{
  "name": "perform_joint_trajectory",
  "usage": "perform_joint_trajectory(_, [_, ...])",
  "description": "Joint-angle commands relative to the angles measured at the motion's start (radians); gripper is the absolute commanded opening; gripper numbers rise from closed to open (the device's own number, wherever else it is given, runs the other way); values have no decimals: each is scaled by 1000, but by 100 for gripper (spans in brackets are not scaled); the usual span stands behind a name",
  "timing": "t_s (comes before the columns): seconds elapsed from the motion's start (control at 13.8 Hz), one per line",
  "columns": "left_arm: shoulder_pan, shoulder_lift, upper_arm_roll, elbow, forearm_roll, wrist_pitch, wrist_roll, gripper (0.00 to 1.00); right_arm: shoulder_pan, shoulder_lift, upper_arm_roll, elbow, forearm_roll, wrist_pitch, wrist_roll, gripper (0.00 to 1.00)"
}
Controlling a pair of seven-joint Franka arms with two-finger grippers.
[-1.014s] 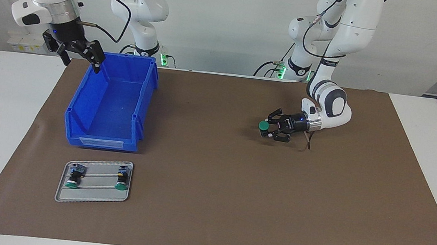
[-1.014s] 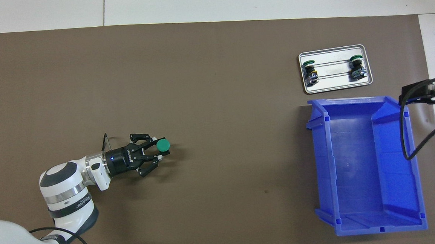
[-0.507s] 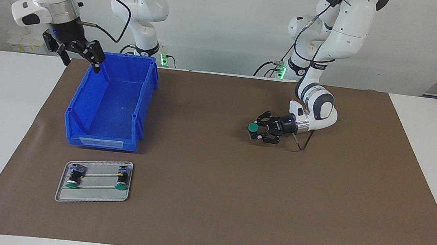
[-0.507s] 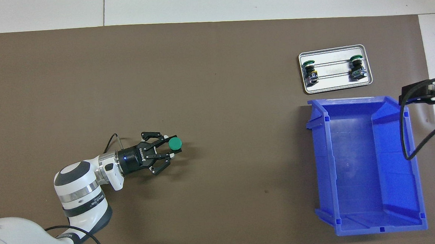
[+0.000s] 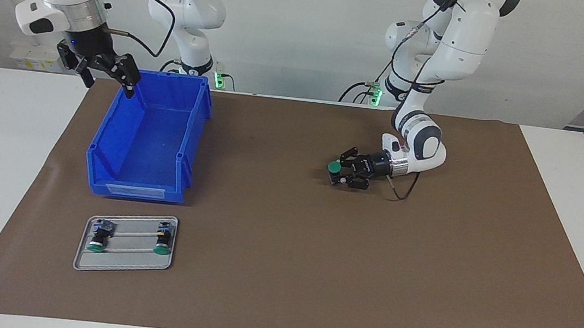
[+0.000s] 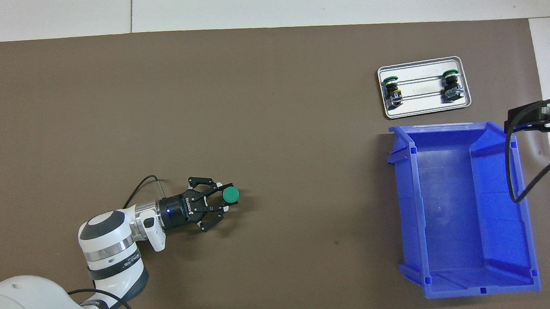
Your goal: Place and press button with both arms
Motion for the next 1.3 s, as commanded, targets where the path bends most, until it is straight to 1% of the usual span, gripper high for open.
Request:
perform_joint_trajectory(0.0, [-5, -12, 12, -32, -3, -16, 61, 6, -15, -25, -2, -28, 20, 13, -28, 100])
perform_joint_trajectory(0.22, [-2, -13, 12, -38, -3, -8, 62, 8, -11, -25, -2, -28, 20, 7, -28, 100])
perform_joint_trajectory(0.43, [-5, -12, 12, -40, -3, 9, 60, 22, -12, -25, -2, -28, 20, 15, -29, 100])
perform_joint_trajectory(0.51, [-5, -12, 12, -40, -3, 10, 60, 24, -14, -25, -2, -28, 20, 13, -31, 100])
perform_joint_trajectory(0.65, [-2, -12, 12, -43, -3, 15, 60, 31, -15, -25, -2, -28, 20, 13, -31, 100])
perform_joint_trajectory(0.8, [4, -12, 14, -46, 4, 18, 60, 34, -15, -25, -2, -28, 20, 12, -31, 100])
perform_joint_trajectory(1.23, [23, -12, 14, -60, 63, 35, 60, 35, -17, -25, -3, -28, 20, 7, -29, 100])
